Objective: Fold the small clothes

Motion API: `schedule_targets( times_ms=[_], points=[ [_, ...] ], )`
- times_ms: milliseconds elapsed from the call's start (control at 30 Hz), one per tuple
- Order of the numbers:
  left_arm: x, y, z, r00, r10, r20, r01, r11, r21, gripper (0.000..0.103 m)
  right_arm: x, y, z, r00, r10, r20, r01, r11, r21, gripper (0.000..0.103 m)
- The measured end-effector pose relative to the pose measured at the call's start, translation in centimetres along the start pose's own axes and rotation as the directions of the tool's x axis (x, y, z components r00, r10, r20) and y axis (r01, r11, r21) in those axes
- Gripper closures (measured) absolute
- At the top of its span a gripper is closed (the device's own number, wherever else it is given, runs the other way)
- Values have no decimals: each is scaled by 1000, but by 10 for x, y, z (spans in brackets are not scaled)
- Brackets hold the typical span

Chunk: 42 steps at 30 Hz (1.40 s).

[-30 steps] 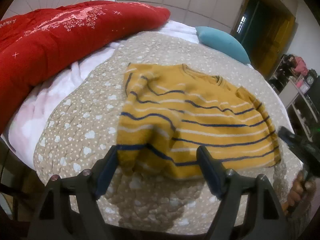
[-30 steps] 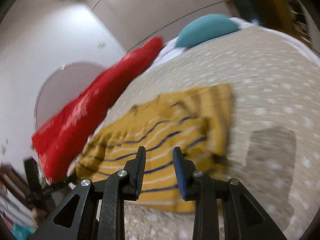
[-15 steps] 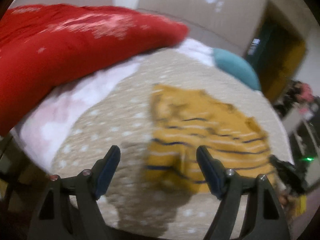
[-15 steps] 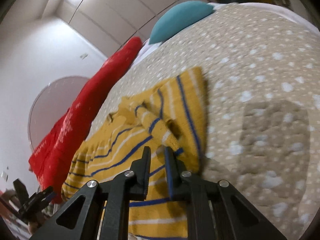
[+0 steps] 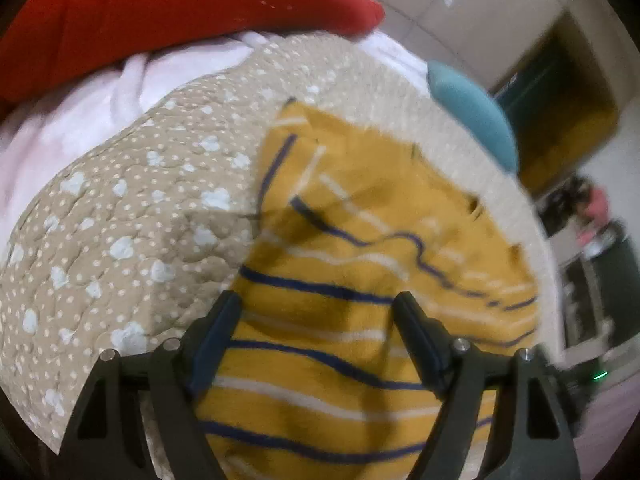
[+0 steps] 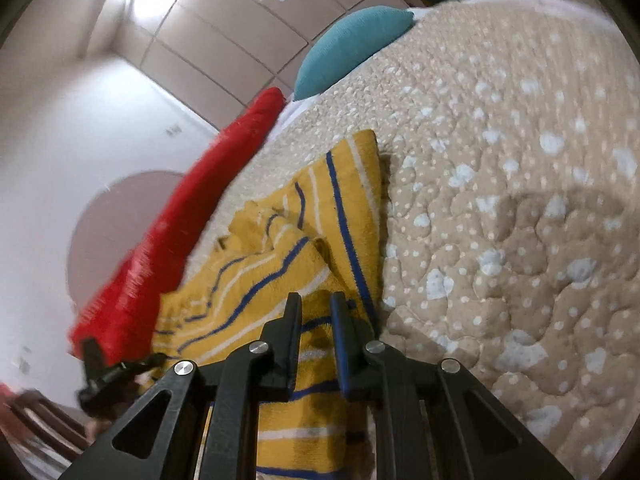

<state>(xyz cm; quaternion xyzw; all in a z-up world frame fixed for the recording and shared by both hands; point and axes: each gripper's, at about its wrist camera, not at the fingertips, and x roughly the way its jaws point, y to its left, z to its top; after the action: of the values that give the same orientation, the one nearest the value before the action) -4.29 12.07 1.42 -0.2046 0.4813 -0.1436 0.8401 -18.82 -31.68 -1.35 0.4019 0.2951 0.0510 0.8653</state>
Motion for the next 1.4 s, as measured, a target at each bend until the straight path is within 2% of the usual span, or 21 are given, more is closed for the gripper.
schedule_targets(
  times_ms=[33, 67, 133, 233, 367, 467, 500, 567, 633, 767, 967, 1100, 1167, 1200, 1300, 1400],
  points=[
    [-4, 2, 1, 1000, 13, 3, -13, 1000, -15, 24, 0, -9, 0, 999, 47, 2, -47, 998, 37, 90],
    [-10, 6, 1, 998, 60, 5, -60, 998, -31, 24, -1, -13, 1, 998, 70, 3, -70, 996, 58, 90],
    [-20, 7, -3, 998, 67, 11, -67, 997, -33, 24, -1, -18, 1, 995, 96, 6, -96, 992, 77, 90],
    [-45, 2, -20, 996, 73, 49, -72, 997, -9, 24, -2, -13, -2, 997, 78, 19, -79, 996, 40, 90],
    [-71, -17, -47, 989, 110, 101, -119, 990, 79, 24, -2, -12, -3, 997, 75, 21, -76, 996, 42, 90],
    [-82, -36, -62, 986, 118, 117, -136, 977, 162, 24, -7, -6, 10, 997, 52, -59, -45, 993, 106, 87],
    [-86, -42, -66, 986, 115, 121, -137, 973, 187, 24, -12, -4, 14, 996, 54, -67, -45, 992, 121, 83],
    [-89, -52, -74, 985, 111, 132, -139, 964, 228, 22, -35, 7, 22, 1000, 2, -11, -1, 996, 91, 50],
    [-88, -59, -82, 986, 103, 132, -134, 959, 250, 21, -50, 14, 24, 997, -67, 27, 66, 997, 43, 43],
    [-78, -61, -91, 993, 74, 89, -93, 965, 245, 21, -46, 10, 20, 995, -78, -57, 80, 996, 34, 43],
    [-71, -58, -97, 996, 58, 61, -71, 967, 245, 21, -4, 13, 15, 986, -72, -149, 75, 997, 15, 43],
    [-77, -45, -97, 996, 38, 76, -54, 976, 210, 21, 16, 21, 18, 985, -121, -120, 120, 993, -9, 43],
    [-81, -33, -95, 996, 32, 83, -47, 982, 181, 21, 20, 22, 20, 983, -129, -132, 131, 991, 10, 76],
    [-84, -27, -95, 996, 31, 86, -45, 985, 167, 21, 23, 23, 21, 983, -108, -150, 115, 993, 35, 77],
    [-89, -9, -95, 995, 24, 100, -37, 990, 133, 21, 19, 43, 30, 981, -137, -137, 143, 989, 28, 82],
    [-95, 15, -96, 993, 15, 113, -25, 996, 84, 21, 19, 92, 40, 986, -112, -119, 111, 994, -19, 83]
  ],
)
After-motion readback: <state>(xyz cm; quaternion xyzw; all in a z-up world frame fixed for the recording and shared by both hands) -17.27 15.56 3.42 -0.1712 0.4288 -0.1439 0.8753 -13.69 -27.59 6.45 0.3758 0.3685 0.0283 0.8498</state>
